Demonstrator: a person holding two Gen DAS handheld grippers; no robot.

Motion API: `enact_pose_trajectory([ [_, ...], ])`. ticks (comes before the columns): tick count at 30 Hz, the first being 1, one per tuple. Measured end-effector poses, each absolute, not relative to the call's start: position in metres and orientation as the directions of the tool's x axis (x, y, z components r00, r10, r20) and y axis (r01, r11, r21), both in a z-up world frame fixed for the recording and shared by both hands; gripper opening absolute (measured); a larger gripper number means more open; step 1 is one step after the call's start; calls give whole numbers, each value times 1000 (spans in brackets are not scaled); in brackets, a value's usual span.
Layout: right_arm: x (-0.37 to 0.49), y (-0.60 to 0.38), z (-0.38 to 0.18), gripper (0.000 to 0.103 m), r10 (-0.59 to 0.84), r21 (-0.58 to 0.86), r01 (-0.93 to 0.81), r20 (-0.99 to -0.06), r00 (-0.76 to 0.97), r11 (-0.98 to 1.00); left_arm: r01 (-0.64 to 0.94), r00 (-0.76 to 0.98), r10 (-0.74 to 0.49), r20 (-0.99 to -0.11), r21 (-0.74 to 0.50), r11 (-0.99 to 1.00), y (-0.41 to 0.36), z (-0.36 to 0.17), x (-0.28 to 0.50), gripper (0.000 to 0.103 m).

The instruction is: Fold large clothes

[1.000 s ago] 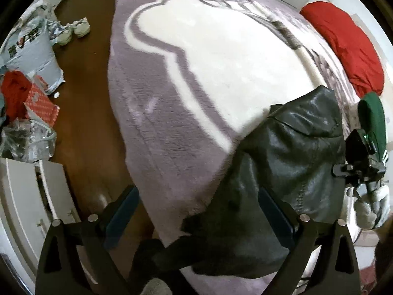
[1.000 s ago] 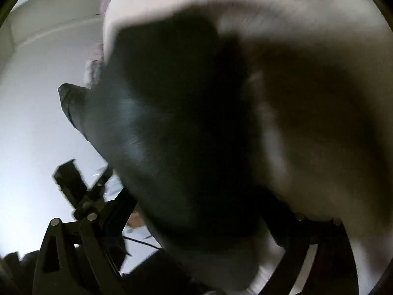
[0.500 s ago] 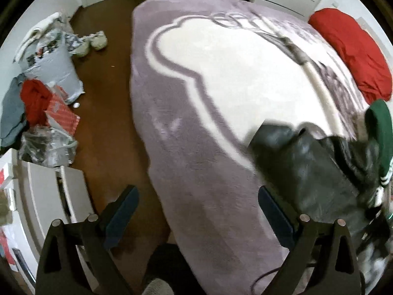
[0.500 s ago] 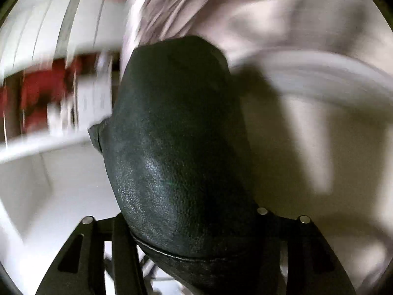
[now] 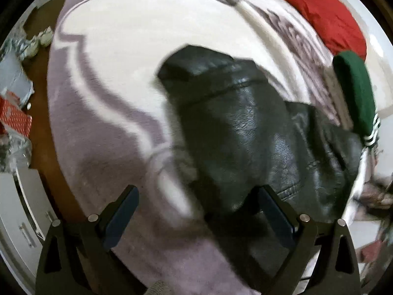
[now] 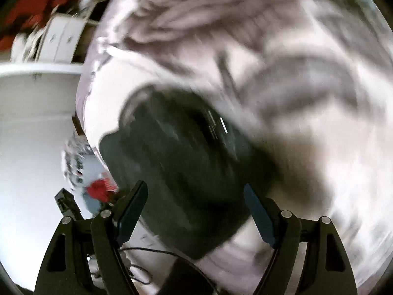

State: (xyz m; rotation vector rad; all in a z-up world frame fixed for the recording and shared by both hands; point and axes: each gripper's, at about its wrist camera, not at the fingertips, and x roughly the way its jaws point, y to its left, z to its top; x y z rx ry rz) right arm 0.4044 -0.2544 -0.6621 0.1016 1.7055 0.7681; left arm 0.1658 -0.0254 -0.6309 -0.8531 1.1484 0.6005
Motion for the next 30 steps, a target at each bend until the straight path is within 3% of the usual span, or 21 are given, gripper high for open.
enact_pose_trajectory([
  [3, 462, -225, -663, 81, 433, 546, -415, -835, -340, 728, -796, 290, -21, -957, -254, 549, -23, -646, 173, 102],
  [5, 477, -202, -671, 29, 406, 561, -435, -821, -401, 705, -801, 305, -42, -951, -280, 530, -22, -652, 167, 102],
  [6, 476, -188, -676, 12, 352, 515, -467, -849, -394, 719, -803, 314, -52, -948, -295, 518, -20, -654, 163, 102],
  [12, 509, -170, -686, 0, 337, 423, -429, -904, -264, 798, -787, 364, -79, -928, -352, 507, -18, -659, 138, 103],
  [16, 509, -168, -713, 0, 286, 415, -422, -898, -336, 806, -793, 351, -98, -931, -351, 498, -16, -645, 126, 103],
  [20, 505, -197, -688, 4, 327, 494, -395, -847, -419, 775, -809, 377, -53, -925, -357, 466, -4, -616, 102, 103],
  [22, 504, -216, -670, 38, 363, 515, -388, -841, -401, 764, -820, 424, -51, -904, -407, 403, 6, -609, 94, 102],
  [24, 501, -228, -663, 58, 393, 545, -367, -821, -414, 753, -801, 491, -102, -865, -495, 338, 15, -616, 94, 101],
  [27, 495, -237, -666, 61, 438, 608, -319, -768, -468, 727, -773, 553, -140, -821, -569, 282, 26, -633, 105, 100],
  [29, 493, -241, -667, 62, 454, 636, -291, -738, -499, 714, -772, 557, -140, -819, -572, 277, 31, -643, 119, 87],
  [30, 492, -241, -668, 62, 460, 648, -281, -725, -513, 708, -772, 553, -144, -820, -570, 281, 34, -647, 126, 71],
])
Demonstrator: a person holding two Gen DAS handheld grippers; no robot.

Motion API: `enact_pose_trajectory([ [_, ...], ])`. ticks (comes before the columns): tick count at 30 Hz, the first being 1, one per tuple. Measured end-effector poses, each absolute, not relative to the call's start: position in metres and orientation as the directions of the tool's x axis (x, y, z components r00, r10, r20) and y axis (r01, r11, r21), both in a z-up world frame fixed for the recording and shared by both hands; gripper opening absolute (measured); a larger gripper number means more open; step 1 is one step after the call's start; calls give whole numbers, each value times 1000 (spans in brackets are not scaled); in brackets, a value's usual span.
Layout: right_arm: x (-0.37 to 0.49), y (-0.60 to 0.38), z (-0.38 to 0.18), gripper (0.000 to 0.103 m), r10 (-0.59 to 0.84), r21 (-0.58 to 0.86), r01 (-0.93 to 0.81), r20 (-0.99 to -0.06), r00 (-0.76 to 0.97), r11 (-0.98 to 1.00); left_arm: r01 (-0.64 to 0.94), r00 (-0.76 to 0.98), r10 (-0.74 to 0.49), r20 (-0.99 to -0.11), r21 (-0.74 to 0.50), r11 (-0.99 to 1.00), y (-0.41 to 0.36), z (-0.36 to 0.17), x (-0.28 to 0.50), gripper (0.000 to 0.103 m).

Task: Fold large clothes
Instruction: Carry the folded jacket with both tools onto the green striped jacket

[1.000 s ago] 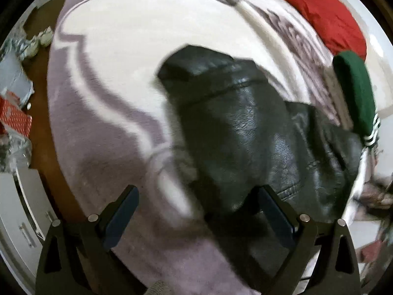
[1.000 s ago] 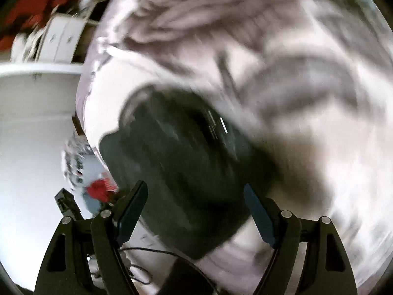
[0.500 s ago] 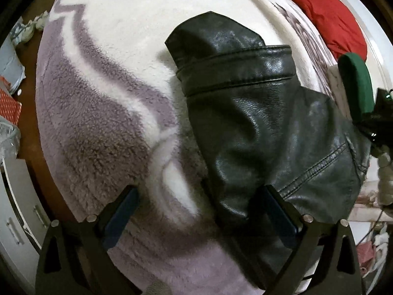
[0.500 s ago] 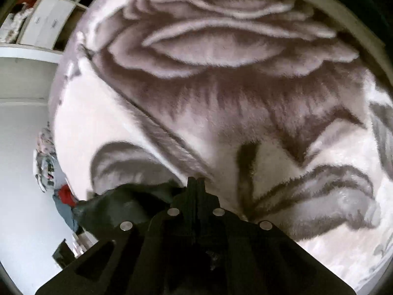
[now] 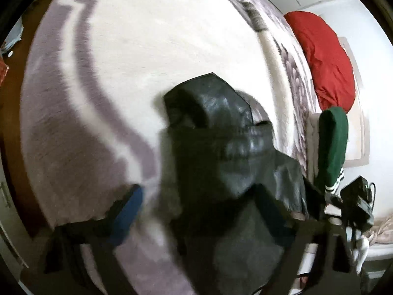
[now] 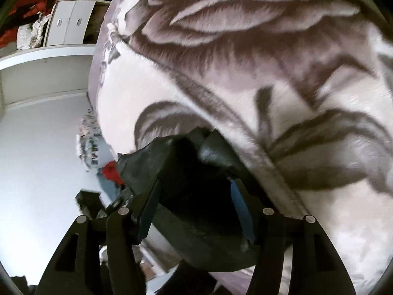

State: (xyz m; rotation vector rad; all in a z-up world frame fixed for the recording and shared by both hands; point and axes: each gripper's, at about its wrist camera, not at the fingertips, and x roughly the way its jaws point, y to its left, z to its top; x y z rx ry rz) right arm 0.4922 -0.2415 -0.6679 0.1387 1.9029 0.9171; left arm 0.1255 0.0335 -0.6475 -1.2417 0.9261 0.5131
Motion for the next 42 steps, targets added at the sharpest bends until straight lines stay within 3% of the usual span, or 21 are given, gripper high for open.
enact_pose_trajectory([
  [1, 492, -242, -669, 62, 458, 651, -278, -720, -522, 707, -765, 555, -148, -818, -573, 294, 35, -648, 130, 54],
  [5, 498, -252, -656, 63, 510, 670, -258, -714, -480, 696, -753, 534, -109, -838, -530, 389, 25, -637, 149, 26],
  [6, 499, -256, -651, 68, 530, 682, -250, -706, -470, 687, -748, 536, -101, -838, -528, 402, 22, -634, 147, 20],
  [8, 496, -259, -647, 80, 548, 698, -245, -693, -469, 673, -742, 556, -101, -825, -548, 386, 21, -632, 140, 15],
  [12, 473, -236, -663, 82, 418, 650, -347, -726, -546, 677, -741, 580, -114, -807, -580, 337, 27, -640, 134, 13],
  [13, 468, -230, -666, 62, 398, 630, -377, -748, -532, 679, -741, 580, -117, -806, -582, 334, 28, -642, 132, 13],
  [14, 464, -225, -668, 28, 393, 606, -401, -774, -496, 687, -740, 581, -120, -805, -584, 335, 28, -643, 131, 13],
  [15, 464, -222, -671, 8, 380, 582, -401, -792, -478, 708, -740, 578, -120, -807, -580, 341, 28, -644, 131, 13],
  [20, 468, -215, -683, 6, 324, 466, -392, -868, -376, 793, -714, 595, -189, -781, -622, 321, 39, -668, 140, 14],
  [26, 479, -229, -706, 8, 363, 499, -258, -826, -432, 827, -706, 604, -252, -756, -654, 271, 44, -657, 139, 23],
  [27, 480, -241, -700, 13, 413, 549, -208, -784, -464, 809, -695, 616, -276, -738, -674, 252, 43, -651, 134, 27],
  [29, 478, -266, -686, 36, 480, 603, -147, -739, -474, 784, -669, 642, -312, -700, -711, 218, 39, -645, 122, 42],
  [30, 476, -278, -679, 66, 508, 619, -131, -731, -456, 774, -657, 656, -320, -684, -726, 205, 35, -642, 115, 62],
  [31, 472, -295, -672, 94, 536, 633, -113, -725, -433, 766, -650, 666, -320, -674, -734, 195, 32, -641, 109, 72],
  [35, 439, -363, -677, 97, 631, 678, 41, -658, -412, 734, -647, 663, -368, -651, -747, 156, 14, -662, 103, 72],
  [39, 386, -399, -726, 97, 684, 682, 191, -587, -432, 706, -637, 658, -392, -643, -753, 167, 9, -682, 128, 72],
  [42, 353, -405, -758, 97, 789, 734, 329, -454, -414, 594, -628, 642, -393, -658, -746, 223, 10, -684, 142, 75],
])
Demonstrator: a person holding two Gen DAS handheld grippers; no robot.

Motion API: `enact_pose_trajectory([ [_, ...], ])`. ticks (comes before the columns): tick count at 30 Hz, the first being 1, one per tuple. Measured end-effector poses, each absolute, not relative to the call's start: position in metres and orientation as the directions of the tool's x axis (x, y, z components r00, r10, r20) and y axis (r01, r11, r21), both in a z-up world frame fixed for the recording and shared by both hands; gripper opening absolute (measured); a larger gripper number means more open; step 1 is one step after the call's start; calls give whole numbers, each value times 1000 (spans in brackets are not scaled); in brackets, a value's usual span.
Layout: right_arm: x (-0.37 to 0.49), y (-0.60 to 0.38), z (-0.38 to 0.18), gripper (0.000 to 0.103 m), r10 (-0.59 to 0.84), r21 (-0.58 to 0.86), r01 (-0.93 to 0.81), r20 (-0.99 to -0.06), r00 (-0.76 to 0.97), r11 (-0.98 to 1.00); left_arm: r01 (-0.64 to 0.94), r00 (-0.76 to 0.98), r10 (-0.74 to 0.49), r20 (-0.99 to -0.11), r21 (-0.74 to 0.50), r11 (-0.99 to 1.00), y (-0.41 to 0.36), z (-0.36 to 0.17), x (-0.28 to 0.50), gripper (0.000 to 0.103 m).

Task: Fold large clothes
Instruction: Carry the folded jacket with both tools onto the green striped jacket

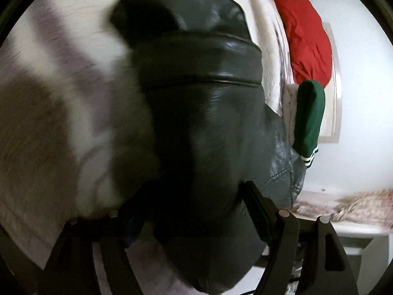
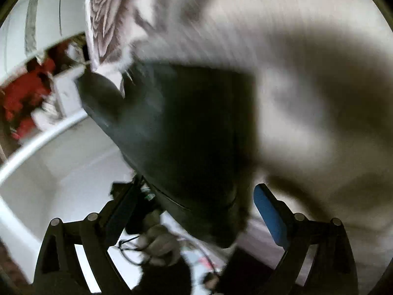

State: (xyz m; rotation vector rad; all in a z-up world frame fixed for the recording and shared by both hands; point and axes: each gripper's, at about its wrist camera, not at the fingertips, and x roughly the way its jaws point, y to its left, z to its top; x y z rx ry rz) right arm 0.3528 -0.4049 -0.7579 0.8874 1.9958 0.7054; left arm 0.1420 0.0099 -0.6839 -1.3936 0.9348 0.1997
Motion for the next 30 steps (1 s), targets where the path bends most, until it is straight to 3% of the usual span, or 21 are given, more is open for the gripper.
enact_pose_trajectory([
  [7, 335, -376, -800, 98, 926, 824, 434, -269, -266, 364, -626, 627, -384, -678, -731, 271, 10, -679, 151, 75],
  [11, 341, -358, -798, 98, 915, 824, 405, -315, -253, 395, -628, 620, -340, -707, -707, 325, 6, -672, 161, 75],
  [14, 341, -357, -794, 89, 915, 817, 414, -335, -225, 401, -628, 618, -283, -733, -677, 384, 4, -660, 172, 56],
  [16, 341, -358, -790, 77, 912, 809, 422, -355, -206, 410, -626, 622, -257, -740, -667, 405, 3, -654, 175, 41],
  [19, 342, -356, -776, 65, 899, 807, 398, -390, -198, 437, -624, 620, -251, -744, -660, 418, 3, -642, 176, 32],
  [22, 346, -354, -756, 57, 895, 810, 380, -401, -198, 447, -613, 616, -252, -747, -655, 442, 1, -623, 179, 29],
  [30, 370, -340, -684, 53, 891, 836, 309, -414, -186, 453, -576, 630, -245, -737, -655, 490, 3, -566, 197, 29],
])
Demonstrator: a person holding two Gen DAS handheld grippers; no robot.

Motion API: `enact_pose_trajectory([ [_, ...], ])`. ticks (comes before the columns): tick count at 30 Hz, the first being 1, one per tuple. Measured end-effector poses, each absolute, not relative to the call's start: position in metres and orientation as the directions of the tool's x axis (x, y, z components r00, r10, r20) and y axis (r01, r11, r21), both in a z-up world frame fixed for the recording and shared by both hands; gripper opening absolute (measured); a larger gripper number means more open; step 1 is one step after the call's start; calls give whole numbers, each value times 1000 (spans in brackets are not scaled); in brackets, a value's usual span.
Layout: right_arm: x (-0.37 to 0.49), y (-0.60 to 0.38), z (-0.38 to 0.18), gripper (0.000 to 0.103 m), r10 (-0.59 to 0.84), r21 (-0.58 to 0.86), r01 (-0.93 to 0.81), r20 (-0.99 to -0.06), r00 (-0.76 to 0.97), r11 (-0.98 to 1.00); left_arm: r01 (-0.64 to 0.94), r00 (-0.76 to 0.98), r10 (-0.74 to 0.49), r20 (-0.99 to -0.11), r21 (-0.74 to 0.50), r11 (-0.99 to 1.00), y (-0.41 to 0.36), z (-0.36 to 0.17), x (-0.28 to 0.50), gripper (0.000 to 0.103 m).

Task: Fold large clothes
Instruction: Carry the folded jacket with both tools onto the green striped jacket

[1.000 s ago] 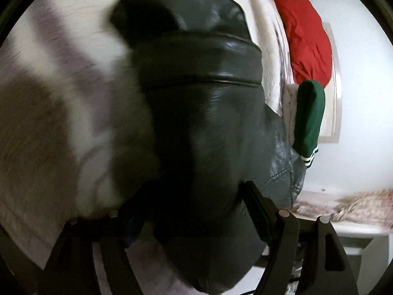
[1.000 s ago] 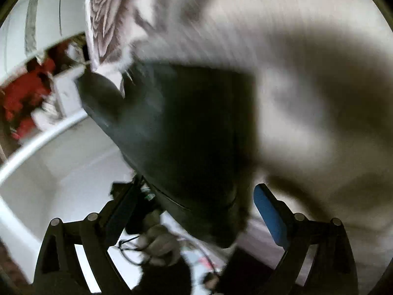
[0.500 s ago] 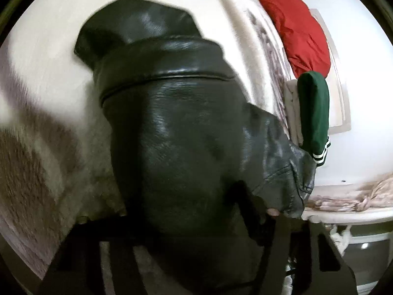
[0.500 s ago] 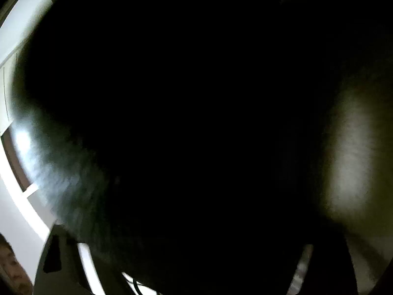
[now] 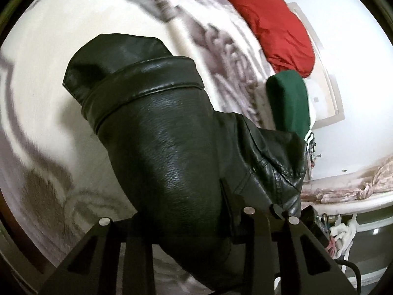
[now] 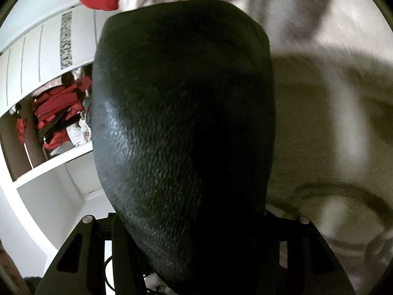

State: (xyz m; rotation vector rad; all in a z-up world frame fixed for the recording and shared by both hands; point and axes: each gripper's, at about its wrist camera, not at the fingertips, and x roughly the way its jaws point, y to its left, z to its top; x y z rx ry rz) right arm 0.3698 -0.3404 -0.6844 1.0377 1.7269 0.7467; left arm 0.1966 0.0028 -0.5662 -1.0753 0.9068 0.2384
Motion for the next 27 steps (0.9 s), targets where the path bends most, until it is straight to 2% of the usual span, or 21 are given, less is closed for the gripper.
enact_pose_trajectory([
  [6, 416, -345, -613, 52, 905, 864, 271, -409, -116, 425, -488, 658, -263, -705, -666, 564, 6, -512, 255, 29],
  [14, 555, -387, -521, 52, 904, 891, 184, -427, 22, 416, -344, 738, -313, -599, -731, 589, -12, -463, 415, 29],
  [21, 734, -411, -478, 52, 868, 873, 45, -488, 90, 486, -275, 794, -326, -513, -781, 560, -36, -475, 559, 29],
  [27, 871, -466, -505, 52, 858, 863, 3, -504, 100, 506, -232, 794, -339, -505, -767, 598, -51, -519, 650, 29],
])
